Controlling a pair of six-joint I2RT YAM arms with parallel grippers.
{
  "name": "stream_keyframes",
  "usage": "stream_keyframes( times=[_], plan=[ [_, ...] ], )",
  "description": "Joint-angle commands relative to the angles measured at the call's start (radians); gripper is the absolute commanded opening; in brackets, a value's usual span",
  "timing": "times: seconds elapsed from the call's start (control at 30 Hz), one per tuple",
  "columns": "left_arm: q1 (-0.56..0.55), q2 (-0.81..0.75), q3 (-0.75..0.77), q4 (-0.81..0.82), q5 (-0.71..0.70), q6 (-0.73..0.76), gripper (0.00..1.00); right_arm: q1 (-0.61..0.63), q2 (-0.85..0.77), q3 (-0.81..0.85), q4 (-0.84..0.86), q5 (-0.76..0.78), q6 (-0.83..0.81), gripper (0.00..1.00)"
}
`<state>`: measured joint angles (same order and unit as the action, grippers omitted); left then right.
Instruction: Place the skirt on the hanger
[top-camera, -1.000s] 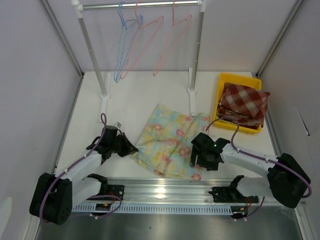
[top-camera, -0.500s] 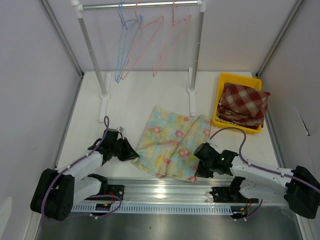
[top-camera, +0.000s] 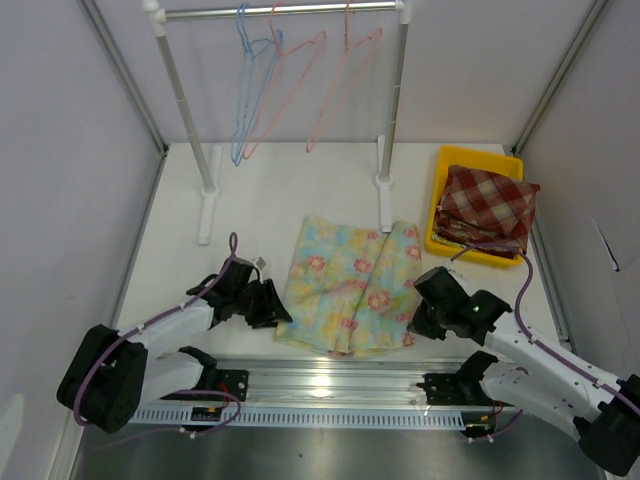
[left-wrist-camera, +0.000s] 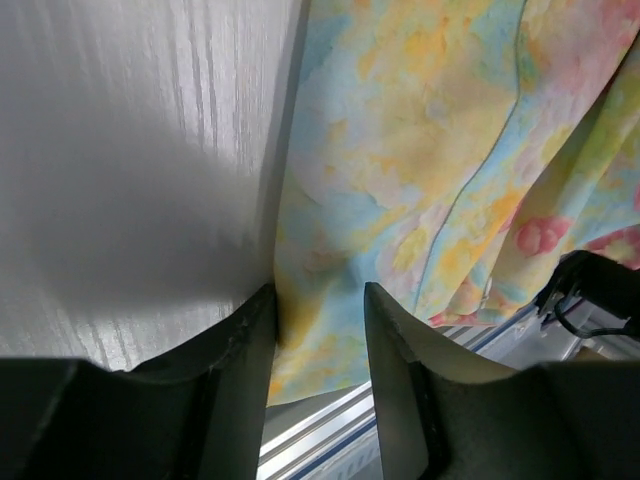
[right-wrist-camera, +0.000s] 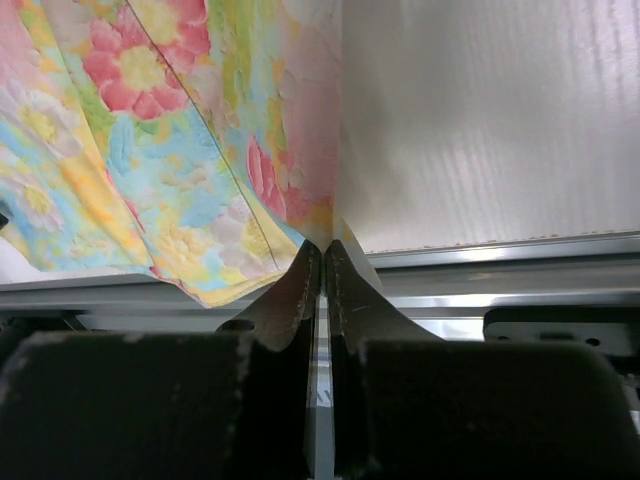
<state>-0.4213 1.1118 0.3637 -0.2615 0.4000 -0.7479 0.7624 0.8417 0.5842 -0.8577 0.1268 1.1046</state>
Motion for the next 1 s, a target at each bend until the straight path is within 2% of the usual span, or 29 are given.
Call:
stream_keyframes(
  times=[0.0,0.13,0.2,0.23,0.27,0.37,0.43,0.5,0.53,0.6,0.63,0.67,0.73,0.77,0.8,0.87,0.9,0.97],
  plan=[
    [-0.040,0.028,-0.011,-0.070,-0.012,-0.016,0.44,-0.052,-0.027,0.057,-0.035,0.004,-0.071,0.00],
    [-0.068,0.060,-0.029,-0.022,0.033,-0.036,0.35,-0.086,0.005,0.120,-0.018,-0.016,-0.121,0.00],
    [-0.083,0.075,-0.034,-0.001,0.052,-0.050,0.23,-0.090,0.048,0.149,-0.012,-0.013,-0.147,0.00],
    [-0.085,0.077,-0.034,0.016,0.075,-0.053,0.08,-0.090,0.059,0.175,-0.007,-0.018,-0.156,0.00],
    [-0.085,0.076,-0.032,0.018,0.089,-0.053,0.00,-0.092,0.069,0.192,-0.003,-0.022,-0.166,0.00],
    [-0.068,0.045,0.035,-0.016,0.125,-0.059,0.00,-0.121,0.137,0.317,0.022,-0.058,-0.239,0.00],
    [-0.028,0.026,0.170,-0.091,0.132,-0.033,0.00,-0.179,0.237,0.428,0.016,-0.073,-0.325,0.00],
    [0.070,0.034,0.294,-0.136,0.149,-0.001,0.00,-0.230,0.311,0.612,0.023,-0.113,-0.385,0.00],
    [0.141,0.060,0.413,-0.163,0.175,0.004,0.00,-0.286,0.395,0.729,0.026,-0.178,-0.432,0.00],
    [0.203,0.092,0.489,-0.166,0.212,-0.013,0.00,-0.333,0.485,0.852,0.026,-0.229,-0.469,0.00],
    [0.245,0.108,0.594,-0.153,0.224,-0.022,0.00,-0.360,0.531,0.914,0.026,-0.246,-0.483,0.00],
    [0.259,0.141,0.638,-0.148,0.226,-0.037,0.00,-0.371,0.615,1.041,0.022,-0.272,-0.506,0.00],
    [0.303,0.187,0.743,-0.134,0.235,-0.059,0.00,-0.394,0.706,1.179,0.003,-0.291,-0.525,0.00],
    [0.315,0.236,0.809,-0.118,0.256,-0.091,0.00,-0.422,0.802,1.253,-0.018,-0.308,-0.535,0.00],
    [0.328,0.262,0.880,-0.105,0.260,-0.102,0.00,-0.434,0.848,1.395,-0.026,-0.347,-0.538,0.00],
    [0.363,0.318,0.987,-0.107,0.260,-0.122,0.00,-0.460,0.943,1.549,-0.068,-0.374,-0.542,0.00],
    [0.372,0.366,1.058,-0.102,0.264,-0.128,0.00,-0.468,1.038,1.714,-0.087,-0.404,-0.549,0.00],
    [0.400,0.408,1.125,-0.108,0.270,-0.140,0.00,-0.482,1.134,1.891,-0.142,-0.437,-0.545,0.00]
  ],
)
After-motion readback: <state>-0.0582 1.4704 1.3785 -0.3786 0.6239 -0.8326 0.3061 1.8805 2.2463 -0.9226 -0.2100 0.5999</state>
